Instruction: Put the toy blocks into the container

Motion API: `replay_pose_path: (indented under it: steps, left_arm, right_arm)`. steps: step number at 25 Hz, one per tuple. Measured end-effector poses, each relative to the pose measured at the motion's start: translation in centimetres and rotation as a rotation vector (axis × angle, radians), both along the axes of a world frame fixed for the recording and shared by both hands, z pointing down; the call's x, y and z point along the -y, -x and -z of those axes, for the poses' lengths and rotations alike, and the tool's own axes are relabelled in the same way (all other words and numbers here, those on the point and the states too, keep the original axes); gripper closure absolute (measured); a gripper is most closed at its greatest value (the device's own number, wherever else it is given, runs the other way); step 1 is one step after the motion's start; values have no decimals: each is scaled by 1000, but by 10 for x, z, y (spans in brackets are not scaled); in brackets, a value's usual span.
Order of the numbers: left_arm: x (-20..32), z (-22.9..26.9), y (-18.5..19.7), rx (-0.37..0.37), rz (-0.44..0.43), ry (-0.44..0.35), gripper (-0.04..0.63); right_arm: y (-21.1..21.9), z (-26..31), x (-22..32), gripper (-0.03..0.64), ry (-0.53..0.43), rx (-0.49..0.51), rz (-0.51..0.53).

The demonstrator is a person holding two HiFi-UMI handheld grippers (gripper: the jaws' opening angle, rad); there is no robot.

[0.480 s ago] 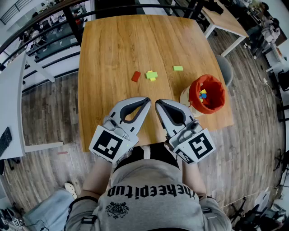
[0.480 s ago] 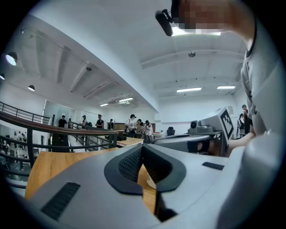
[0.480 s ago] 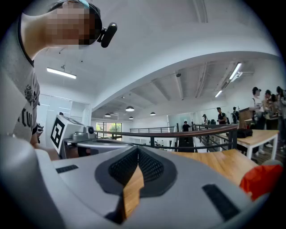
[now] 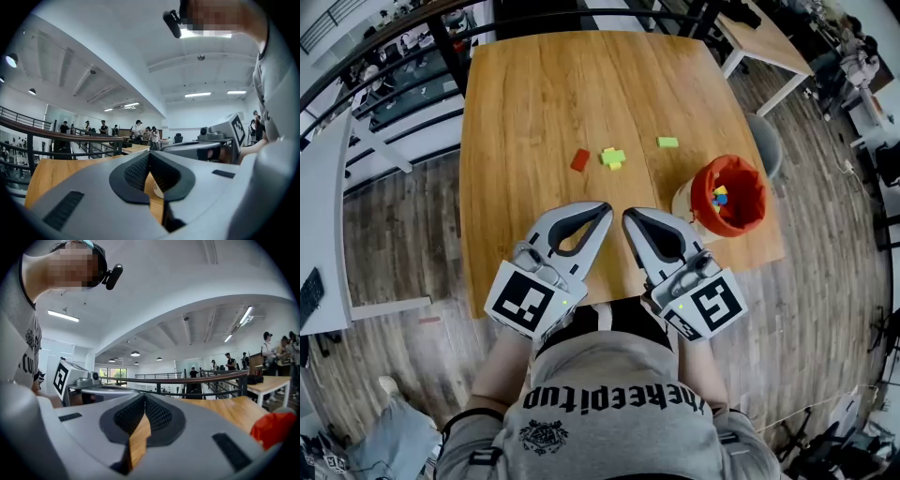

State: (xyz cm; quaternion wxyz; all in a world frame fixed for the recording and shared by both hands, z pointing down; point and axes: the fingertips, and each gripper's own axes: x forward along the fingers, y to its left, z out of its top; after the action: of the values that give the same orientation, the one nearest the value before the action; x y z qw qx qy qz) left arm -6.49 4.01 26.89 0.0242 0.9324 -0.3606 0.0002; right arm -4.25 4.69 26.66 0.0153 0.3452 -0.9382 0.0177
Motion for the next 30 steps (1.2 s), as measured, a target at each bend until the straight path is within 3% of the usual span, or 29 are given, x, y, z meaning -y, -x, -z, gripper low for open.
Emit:
replay_pose_path:
  steps: [14,30]
  left_arm:
    - [12,-19,-13,73,-35,-13,580]
    - [65,-48,-34,98,2,74,580]
  right_arm:
    - [-15,2,13,603,16,44,-51]
    - [-44,-6,61,603,65,62,-50]
